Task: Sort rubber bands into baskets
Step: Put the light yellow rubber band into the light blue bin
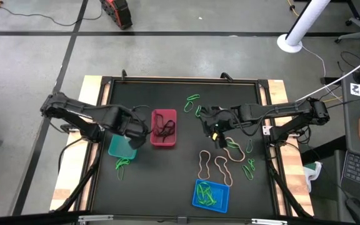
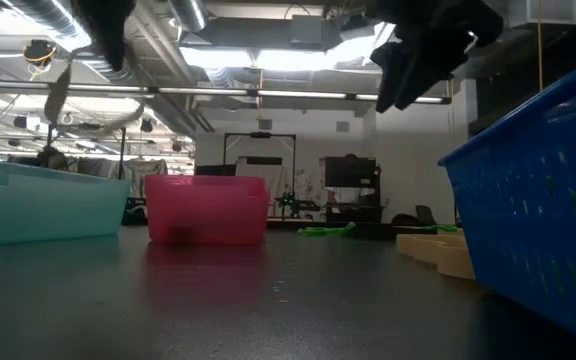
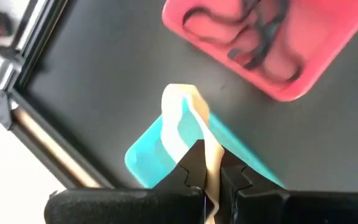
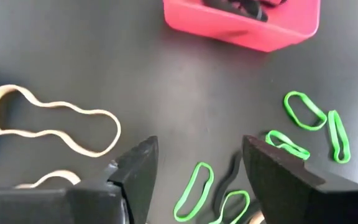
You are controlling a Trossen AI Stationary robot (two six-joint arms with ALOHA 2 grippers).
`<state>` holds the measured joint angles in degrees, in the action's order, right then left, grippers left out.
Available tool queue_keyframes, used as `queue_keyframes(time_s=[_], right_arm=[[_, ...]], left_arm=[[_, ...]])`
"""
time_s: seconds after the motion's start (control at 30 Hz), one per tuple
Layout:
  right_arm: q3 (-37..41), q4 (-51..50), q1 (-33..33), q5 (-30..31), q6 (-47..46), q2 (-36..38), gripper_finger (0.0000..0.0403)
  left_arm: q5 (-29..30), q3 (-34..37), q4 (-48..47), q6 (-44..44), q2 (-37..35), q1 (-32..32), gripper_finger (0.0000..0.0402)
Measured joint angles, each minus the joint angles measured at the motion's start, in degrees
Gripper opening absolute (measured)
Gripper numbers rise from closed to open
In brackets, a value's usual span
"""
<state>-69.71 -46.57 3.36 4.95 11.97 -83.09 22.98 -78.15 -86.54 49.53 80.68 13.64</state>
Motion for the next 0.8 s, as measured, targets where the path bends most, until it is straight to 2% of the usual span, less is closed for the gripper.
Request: queue_keyframes(time_s=[0.3,0.57,0.67,0.8], right_arm=[[0.00,-0.06,0.00,-0.01,-0.14,-0.35,0.0232],[0.04,3.56,-0.08,0.05,-0.15,-2.50,0.0232],[0.02,4.22,-1.24,0.31,-0.39,-4.45,0.0232],[0.02,5.06,-4.36,0.55,-4.17,-7.66,0.0232]], left_arm=[[-0.45,13.73,0.55,2.38,0.00,0.32,0.0001],[-2.06,19.60,4.82,0.29,0.00,-0.14,0.0004],[-2.34,19.69,5.87,-0.34,0.02,-0.88,0.0027],[-2.40,19.69,7.31,-2.03,0.02,-1.80,0.0080]])
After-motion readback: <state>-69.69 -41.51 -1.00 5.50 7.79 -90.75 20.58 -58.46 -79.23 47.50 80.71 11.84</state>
